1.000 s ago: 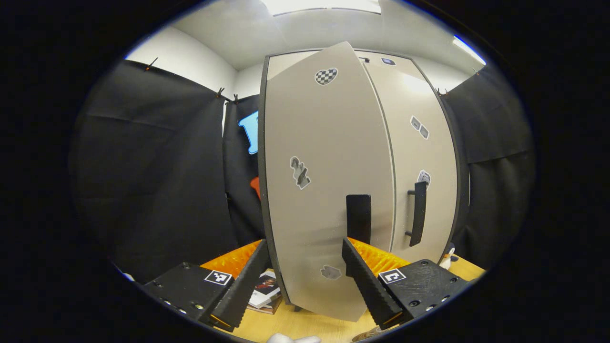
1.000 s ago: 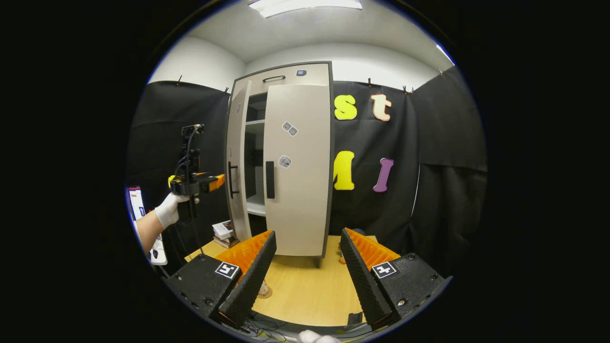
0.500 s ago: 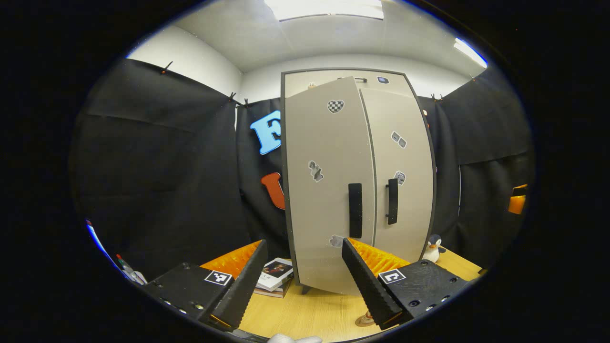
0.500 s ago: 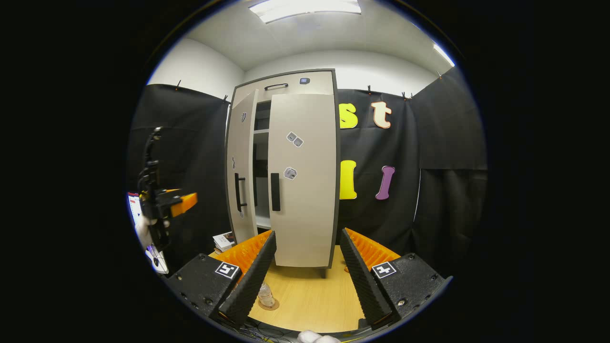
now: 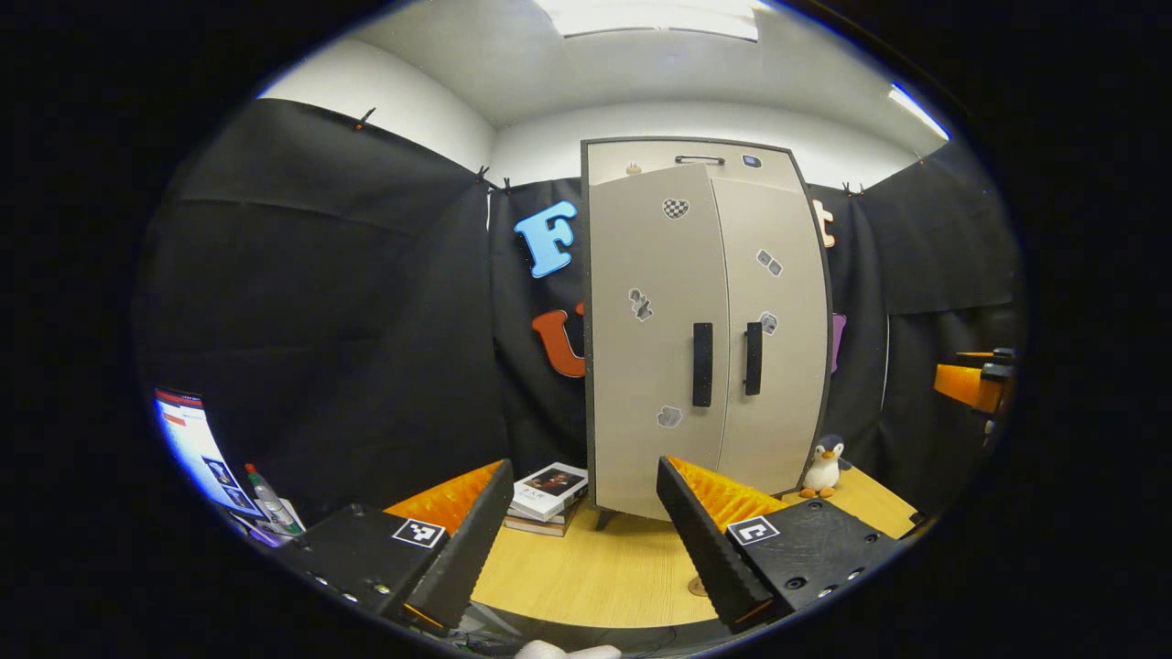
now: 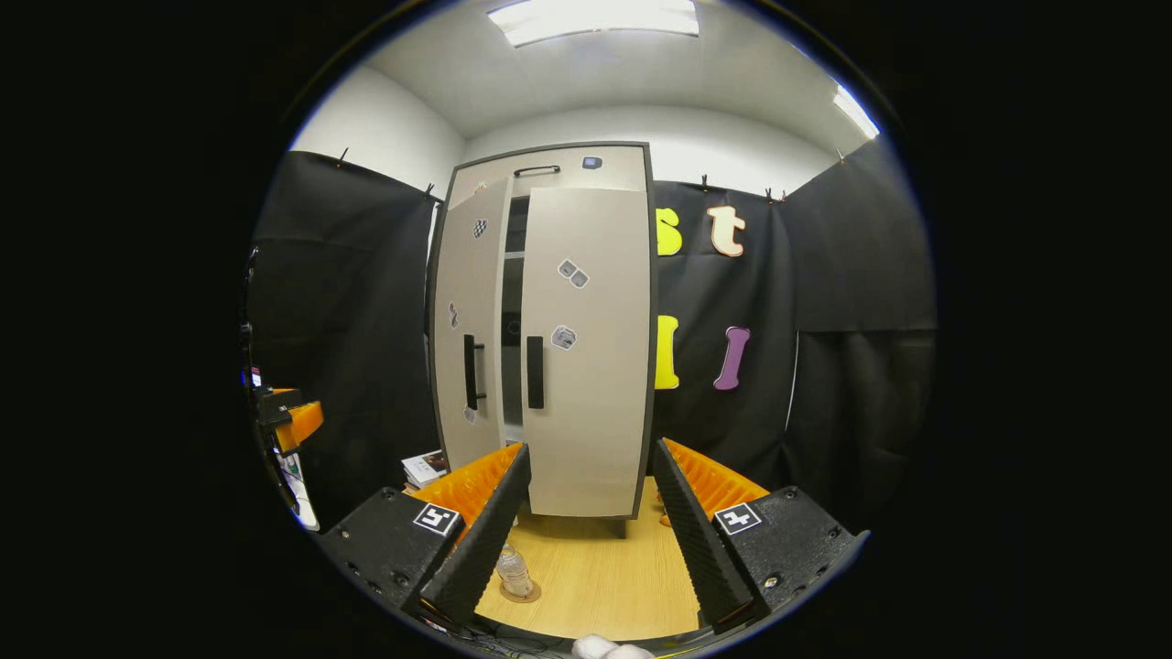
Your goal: Grasp the bottle in the cabinet with the left hand and place it on the coaster, then close the right door with the right hand and the left door with the left hand.
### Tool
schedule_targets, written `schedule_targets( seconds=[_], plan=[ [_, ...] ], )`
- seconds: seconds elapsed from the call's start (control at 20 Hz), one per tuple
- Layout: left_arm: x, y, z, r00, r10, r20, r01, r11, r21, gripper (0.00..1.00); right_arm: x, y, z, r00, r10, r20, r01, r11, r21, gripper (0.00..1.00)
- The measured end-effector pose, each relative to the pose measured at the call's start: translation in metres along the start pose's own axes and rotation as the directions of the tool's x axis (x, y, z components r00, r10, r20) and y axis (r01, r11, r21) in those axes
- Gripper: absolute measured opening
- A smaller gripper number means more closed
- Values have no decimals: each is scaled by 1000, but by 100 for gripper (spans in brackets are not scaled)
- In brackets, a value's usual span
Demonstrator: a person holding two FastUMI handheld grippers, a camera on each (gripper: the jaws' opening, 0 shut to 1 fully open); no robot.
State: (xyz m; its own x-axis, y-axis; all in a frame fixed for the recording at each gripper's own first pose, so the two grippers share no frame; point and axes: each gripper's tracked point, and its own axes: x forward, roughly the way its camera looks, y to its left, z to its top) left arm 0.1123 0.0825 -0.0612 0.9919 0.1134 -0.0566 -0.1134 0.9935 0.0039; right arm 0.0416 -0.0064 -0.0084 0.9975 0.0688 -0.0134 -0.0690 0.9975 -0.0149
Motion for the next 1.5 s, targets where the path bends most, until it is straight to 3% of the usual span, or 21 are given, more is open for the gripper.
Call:
schedule_targets(
  seconds=[0.35, 0.9, 1.5],
  plan=[
    [-26, 0, -11, 1000, -6, 0, 6, 999, 37, 95, -19, 17, -20, 999, -27, -17, 27, 1000, 12, 84],
    [-40, 7, -16, 1000, -17, -10, 17, 1000, -10, 96, -29, 47, -20, 1000, 7, -21, -8, 1000, -12, 84],
    [-40, 7, -16, 999, -30, -11, 30, 1000, -4, 96, -31, 46, -25, 1000, 11, -27, -12, 1000, -21, 83]
  ],
)
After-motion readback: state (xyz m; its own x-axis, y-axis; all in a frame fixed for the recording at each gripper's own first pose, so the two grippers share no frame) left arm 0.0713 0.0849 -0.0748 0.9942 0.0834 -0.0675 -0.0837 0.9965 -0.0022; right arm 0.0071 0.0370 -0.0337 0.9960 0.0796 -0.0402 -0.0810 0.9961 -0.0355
